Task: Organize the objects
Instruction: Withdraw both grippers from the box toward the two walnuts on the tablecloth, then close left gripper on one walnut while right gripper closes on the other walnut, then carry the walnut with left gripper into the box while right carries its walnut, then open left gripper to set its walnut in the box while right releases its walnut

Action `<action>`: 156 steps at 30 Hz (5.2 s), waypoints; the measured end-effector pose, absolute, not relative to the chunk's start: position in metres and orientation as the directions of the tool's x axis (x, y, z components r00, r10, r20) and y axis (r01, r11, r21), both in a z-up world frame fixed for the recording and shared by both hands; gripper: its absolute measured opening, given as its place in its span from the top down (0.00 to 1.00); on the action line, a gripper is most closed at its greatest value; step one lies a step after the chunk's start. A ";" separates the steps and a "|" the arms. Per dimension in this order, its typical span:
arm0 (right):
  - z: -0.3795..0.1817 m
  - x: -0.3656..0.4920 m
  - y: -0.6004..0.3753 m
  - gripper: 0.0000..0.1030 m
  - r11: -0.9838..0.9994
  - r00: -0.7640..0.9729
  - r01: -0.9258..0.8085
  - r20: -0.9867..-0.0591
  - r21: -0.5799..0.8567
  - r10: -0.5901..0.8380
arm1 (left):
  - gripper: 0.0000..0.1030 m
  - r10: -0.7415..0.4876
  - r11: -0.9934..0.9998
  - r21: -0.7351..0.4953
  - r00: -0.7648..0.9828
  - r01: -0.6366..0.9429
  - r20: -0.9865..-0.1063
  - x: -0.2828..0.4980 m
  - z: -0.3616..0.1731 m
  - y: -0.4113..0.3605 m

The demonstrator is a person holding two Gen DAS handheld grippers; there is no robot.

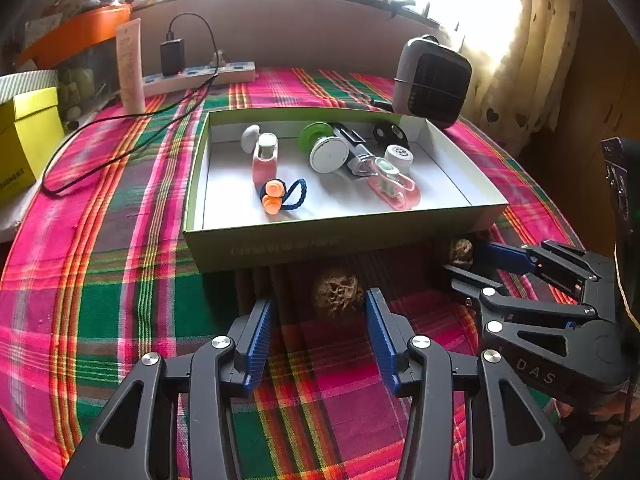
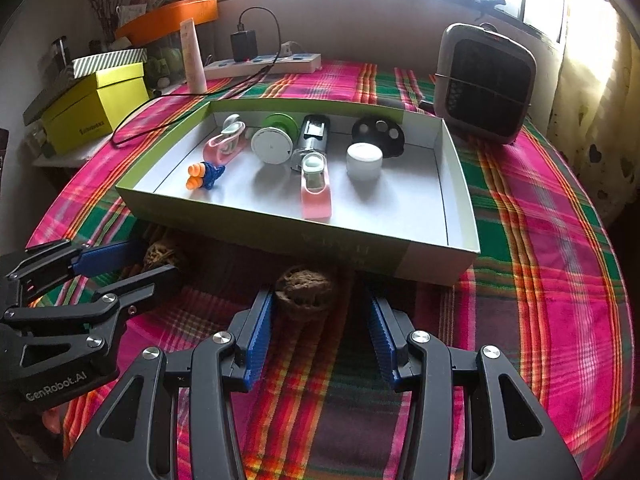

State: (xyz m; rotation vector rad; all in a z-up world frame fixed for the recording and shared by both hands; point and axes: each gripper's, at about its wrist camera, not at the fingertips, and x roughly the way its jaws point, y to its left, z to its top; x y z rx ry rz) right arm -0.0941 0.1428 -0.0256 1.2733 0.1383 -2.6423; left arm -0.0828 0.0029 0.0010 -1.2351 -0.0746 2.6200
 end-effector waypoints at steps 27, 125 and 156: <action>-0.024 -0.092 0.142 0.66 -0.971 -0.610 0.236 -0.775 0.021 -0.165 | 0.75 0.229 -0.972 -0.143 -0.617 -0.186 -0.753 -0.084 0.000 0.002; -0.015 -0.167 0.169 0.67 -0.977 -0.639 0.214 -0.757 -0.005 -0.136 | 0.75 0.224 -0.973 -0.140 -0.611 -0.182 -0.759 -0.168 0.008 0.031; -0.013 -0.160 0.166 0.57 -0.979 -0.651 0.204 -0.750 -0.022 -0.119 | 0.69 0.180 -0.982 -0.101 -0.630 -0.161 -0.755 -0.159 0.011 0.031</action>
